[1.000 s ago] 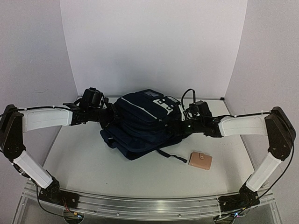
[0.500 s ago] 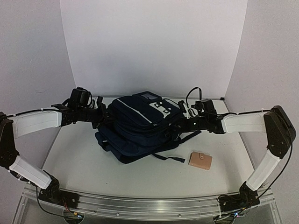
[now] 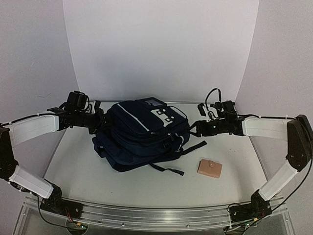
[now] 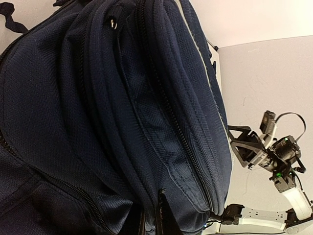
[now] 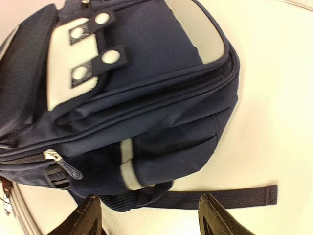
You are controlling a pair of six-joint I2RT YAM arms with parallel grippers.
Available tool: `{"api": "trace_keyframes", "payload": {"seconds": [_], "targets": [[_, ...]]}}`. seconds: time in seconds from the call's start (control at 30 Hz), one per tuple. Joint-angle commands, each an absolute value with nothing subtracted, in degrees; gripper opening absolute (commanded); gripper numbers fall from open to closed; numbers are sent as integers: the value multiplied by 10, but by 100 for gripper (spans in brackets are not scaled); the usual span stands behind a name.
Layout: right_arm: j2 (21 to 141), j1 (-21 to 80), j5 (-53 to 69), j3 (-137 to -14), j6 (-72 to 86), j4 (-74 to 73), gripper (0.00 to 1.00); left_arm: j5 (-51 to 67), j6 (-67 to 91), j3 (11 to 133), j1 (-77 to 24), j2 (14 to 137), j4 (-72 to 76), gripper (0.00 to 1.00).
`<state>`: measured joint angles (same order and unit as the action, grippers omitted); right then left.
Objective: Pack the student bag
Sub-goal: Zip the student bag at the center of the board, then unzip the student bag at the center of the board.
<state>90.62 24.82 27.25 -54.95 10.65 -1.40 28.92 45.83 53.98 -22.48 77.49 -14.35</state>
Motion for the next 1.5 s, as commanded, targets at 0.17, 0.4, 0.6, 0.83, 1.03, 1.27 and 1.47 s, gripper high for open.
{"api": "trace_keyframes", "payload": {"seconds": [0.17, 0.4, 0.6, 0.83, 1.03, 1.27, 1.47], "targets": [[893, 360, 315, -621, 60, -27, 72, 329, 428, 571, -225, 764, -116, 0], [977, 397, 321, -692, 30, -27, 72, 333, 429, 569, -225, 761, -117, 0], [1011, 399, 336, -722, 14, -27, 66, 339, 432, 566, -225, 768, -110, 0], [1031, 408, 353, -741, 4, -27, 49, 346, 433, 572, -225, 780, -108, 0], [1043, 417, 367, -753, 5, -27, 44, 349, 435, 573, -225, 788, -104, 0], [1045, 427, 376, -756, 5, -26, 32, 352, 437, 575, -225, 797, -98, 0], [1034, 432, 368, -744, 16, -25, 2, 331, 446, 565, -225, 792, -88, 0]]}}
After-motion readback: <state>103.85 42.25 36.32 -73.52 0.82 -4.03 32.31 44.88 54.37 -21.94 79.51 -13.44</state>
